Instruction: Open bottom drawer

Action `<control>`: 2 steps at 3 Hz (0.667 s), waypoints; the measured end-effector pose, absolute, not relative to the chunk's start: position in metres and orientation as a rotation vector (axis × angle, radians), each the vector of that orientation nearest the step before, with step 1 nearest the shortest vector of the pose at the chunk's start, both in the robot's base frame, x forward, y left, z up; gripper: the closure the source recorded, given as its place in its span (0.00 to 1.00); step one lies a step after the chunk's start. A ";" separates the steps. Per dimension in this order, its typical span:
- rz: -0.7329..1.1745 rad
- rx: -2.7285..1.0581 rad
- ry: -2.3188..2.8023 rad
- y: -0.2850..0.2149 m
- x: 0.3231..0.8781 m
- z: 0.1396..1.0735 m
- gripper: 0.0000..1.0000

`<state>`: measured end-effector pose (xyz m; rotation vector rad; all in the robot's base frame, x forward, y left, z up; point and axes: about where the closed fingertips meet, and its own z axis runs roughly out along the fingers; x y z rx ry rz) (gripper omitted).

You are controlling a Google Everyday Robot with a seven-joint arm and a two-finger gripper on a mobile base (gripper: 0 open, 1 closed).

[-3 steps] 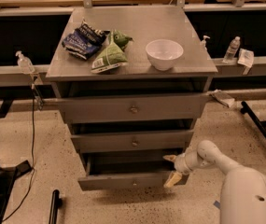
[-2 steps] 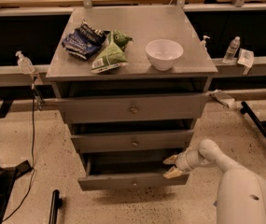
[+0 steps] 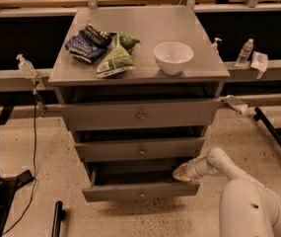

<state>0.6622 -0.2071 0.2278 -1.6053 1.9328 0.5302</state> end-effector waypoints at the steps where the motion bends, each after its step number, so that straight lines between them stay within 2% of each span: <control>1: 0.502 -1.618 1.952 -0.204 0.669 0.209 1.00; 2: 0.480 -1.625 1.968 -0.202 0.673 0.197 1.00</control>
Offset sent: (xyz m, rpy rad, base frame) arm 0.0187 0.0009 -0.0398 -0.0805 -0.0094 -0.0243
